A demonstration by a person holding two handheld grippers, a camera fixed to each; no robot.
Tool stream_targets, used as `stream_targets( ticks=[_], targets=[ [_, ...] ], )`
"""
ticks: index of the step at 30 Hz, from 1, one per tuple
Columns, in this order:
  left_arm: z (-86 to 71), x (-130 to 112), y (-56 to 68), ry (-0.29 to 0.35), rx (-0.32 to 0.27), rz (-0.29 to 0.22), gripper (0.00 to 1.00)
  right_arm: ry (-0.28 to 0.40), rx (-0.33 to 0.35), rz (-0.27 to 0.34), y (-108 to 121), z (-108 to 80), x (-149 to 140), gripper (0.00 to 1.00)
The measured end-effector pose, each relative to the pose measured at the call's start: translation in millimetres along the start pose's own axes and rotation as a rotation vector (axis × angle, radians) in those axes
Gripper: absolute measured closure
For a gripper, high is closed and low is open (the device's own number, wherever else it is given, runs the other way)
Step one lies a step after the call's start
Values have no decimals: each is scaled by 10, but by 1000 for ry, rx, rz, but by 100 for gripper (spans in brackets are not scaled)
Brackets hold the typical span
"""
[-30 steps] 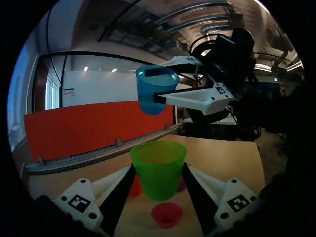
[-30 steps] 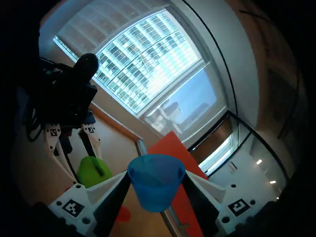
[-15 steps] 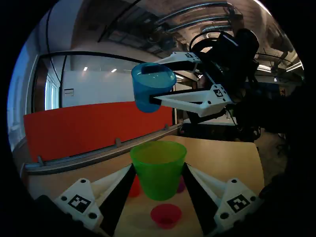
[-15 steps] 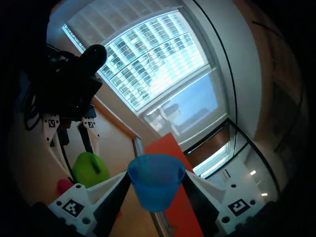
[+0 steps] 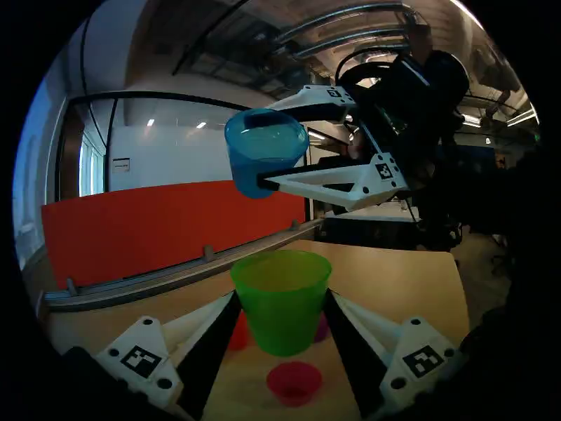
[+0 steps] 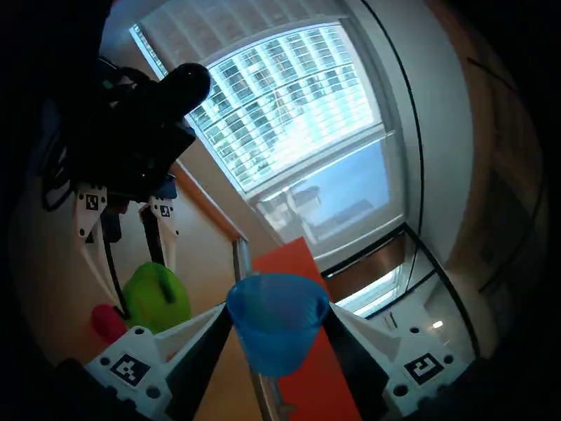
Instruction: Pour water
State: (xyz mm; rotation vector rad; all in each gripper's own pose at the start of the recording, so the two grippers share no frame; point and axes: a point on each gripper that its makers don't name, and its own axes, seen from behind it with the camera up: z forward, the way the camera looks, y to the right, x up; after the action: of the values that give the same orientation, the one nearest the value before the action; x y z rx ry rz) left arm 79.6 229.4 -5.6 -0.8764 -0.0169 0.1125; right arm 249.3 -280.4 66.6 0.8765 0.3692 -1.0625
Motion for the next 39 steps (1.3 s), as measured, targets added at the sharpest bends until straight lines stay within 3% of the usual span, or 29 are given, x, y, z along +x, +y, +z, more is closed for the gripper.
stream_targets(
  ticks=[12,39],
  targets=[
    [0,-18,-2,1,-3,0,18,-5,-3,-63,11,61,8,10],
    [-4,-15,15,0,-8,9,18,-7,-20,-127,91,85,10,10]
  ],
)
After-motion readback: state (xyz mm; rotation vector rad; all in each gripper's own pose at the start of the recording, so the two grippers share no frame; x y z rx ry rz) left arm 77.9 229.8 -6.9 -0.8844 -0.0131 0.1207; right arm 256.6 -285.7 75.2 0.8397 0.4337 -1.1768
